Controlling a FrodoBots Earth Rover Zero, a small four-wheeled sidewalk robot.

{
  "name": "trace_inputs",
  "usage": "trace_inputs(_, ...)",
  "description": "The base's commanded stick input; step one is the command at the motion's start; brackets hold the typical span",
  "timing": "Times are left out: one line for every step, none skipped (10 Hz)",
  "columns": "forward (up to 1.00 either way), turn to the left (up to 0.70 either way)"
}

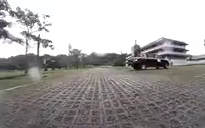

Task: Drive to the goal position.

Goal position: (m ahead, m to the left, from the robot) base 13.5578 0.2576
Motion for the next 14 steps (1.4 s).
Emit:
trace_inputs(0.70, 0.00)
trace_inputs(0.70, 0.00)
trace_inputs(0.70, 0.00)
trace_inputs(0.70, 0.00)
trace_inputs(0.70, 0.00)
trace_inputs(0.70, 0.00)
trace_inputs(0.70, 0.00)
trace_inputs(0.70, 0.00)
trace_inputs(0.70, 0.00)
trace_inputs(0.70, 0.00)
trace_inputs(0.70, 0.00)
trace_inputs(0.70, 0.00)
trace_inputs(0.70, 0.00)
trace_inputs(0.70, 0.00)
